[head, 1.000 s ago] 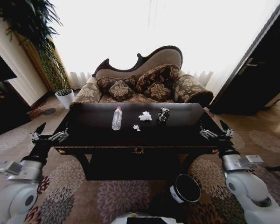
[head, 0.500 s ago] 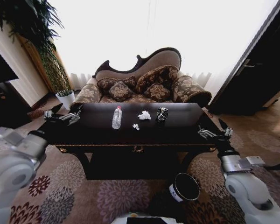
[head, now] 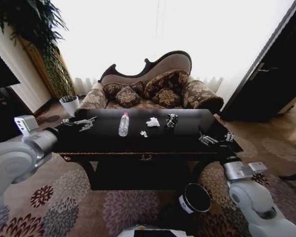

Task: Move to the front of the table and place the trash on the table into the trash bin.

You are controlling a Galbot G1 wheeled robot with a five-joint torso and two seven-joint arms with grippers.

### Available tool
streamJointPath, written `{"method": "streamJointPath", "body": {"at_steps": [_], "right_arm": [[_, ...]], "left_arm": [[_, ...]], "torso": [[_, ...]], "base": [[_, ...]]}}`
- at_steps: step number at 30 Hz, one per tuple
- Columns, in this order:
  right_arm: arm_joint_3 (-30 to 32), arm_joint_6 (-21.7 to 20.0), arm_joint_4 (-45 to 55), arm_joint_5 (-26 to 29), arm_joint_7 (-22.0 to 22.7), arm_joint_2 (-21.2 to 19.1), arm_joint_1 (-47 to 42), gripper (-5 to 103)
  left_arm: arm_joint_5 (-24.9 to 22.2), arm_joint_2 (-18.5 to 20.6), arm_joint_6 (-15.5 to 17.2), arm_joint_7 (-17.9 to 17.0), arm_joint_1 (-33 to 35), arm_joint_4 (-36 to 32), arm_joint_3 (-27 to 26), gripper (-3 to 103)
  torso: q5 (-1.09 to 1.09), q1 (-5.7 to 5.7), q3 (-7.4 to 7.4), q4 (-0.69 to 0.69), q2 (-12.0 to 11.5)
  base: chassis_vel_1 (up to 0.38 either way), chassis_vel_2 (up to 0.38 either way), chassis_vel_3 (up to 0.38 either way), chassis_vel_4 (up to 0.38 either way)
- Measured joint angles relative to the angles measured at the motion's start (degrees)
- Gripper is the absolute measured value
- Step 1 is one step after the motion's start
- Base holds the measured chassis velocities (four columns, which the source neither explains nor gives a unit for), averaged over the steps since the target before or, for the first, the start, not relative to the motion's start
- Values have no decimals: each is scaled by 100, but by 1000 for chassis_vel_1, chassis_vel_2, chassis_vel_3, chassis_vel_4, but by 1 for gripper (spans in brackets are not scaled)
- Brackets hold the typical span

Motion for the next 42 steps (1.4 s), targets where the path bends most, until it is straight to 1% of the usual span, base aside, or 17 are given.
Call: {"method": "streamJointPath", "body": {"at_steps": [4, 8, 10, 12, 16, 20, 24, 26, 28, 29, 30, 31, 34, 35, 38, 39, 42], "right_arm": [[-73, -20, 88, -51, -9, 93, -22, 100], [-131, -67, 204, -111, -39, 229, -68, 100], [-149, -71, 247, -140, -63, 287, -112, 100], [-149, -69, 250, -145, -73, 296, -141, 100], [-121, -43, 208, -140, -77, 262, -147, 100], [-95, 26, 102, -134, -81, 199, -140, 100], [-92, 99, -26, -126, -88, 105, -119, 100], [-105, 142, -116, -125, -101, 46, -85, 100], [-150, 145, -155, -127, -109, 32, -45, 100], [-150, 145, -155, -127, -109, 32, -45, 100], [-171, 144, -165, -129, -109, 32, -23, 100], [-193, 142, -171, -130, -111, 34, -9, 100], [-235, 140, -192, -139, -117, 66, -17, 100], [-235, 140, -192, -139, -117, 66, -17, 100], [-238, 140, -196, -180, -125, 123, -66, 100], [-238, 140, -196, -180, -125, 123, -66, 100], [-205, 135, -195, -216, -130, 155, -141, 100]], "left_arm": [[-4, 29, -127, 153, -364, 200, 407, 100], [-93, -28, -123, 74, -674, 352, 828, 100], [97, -23, -123, 102, -812, 497, 1178, 100], [441, 24, -213, 381, -935, 680, 1501, 100], [580, 99, -280, 559, -1099, 878, 1665, 100], [377, 211, -286, 621, -1156, 1029, 1453, 100], [353, 428, -470, 1013, -1335, 1357, 1371, 100], [653, 652, -777, 1371, -1814, 1895, 1797, 100], [1069, 747, -1037, 1628, -2534, 2583, 2552, 100], [1069, 747, -1037, 1628, -2534, 2583, 2552, 100], [1240, 744, -1139, 1718, -2970, 2950, 3015, 100], [1321, 679, -1190, 1777, -3437, 3267, 3502, 100], [1267, 290, -1182, 1828, -4370, 3562, 4333, 100], [1267, 290, -1182, 1828, -4370, 3562, 4333, 100], [1150, -309, -1079, 1724, -4822, 3431, 4665, 100], [1150, -309, -1079, 1724, -4822, 3431, 4665, 100], [905, -760, -881, 1314, -4957, 3031, 4748, 100]], "torso": [[0, 0, 0, 0, 0], [0, 0, 0, 0, 0], [0, 0, 0, 0, 0], [-1, 0, 0, 0, 0], [0, 0, 0, -1, 0], [0, 0, 0, 0, 0], [0, 0, 0, 1, 1], [2, 0, -1, 1, 1], [2, 0, 0, 0, 1], [2, 0, 0, 0, 1], [1, 0, 0, 1, 1], [0, 0, 0, 1, 0], [-4, 1, 0, 2, 1], [-4, 1, 0, 2, 1], [1, 1, 1, -3, 1], [1, 1, 1, -3, 1], [3, 1, 0, -5, 0]], "base": [[0, 0, 0, 0], [0, 0, 0, 0], [0, 0, 0, 0], [0, 0, 0, 0], [0, 0, 0, 0], [0, 0, 0, 0], [0, 0, 0, 0], [0, 0, 0, 0], [0, 0, 0, 0], [0, 0, 0, 0], [0, 0, 0, 0], [0, 0, 0, 0], [0, 0, 0, 0], [0, 0, 0, 0], [0, 0, 0, 0], [0, 0, 0, 0], [0, 0, 0, 0]]}}
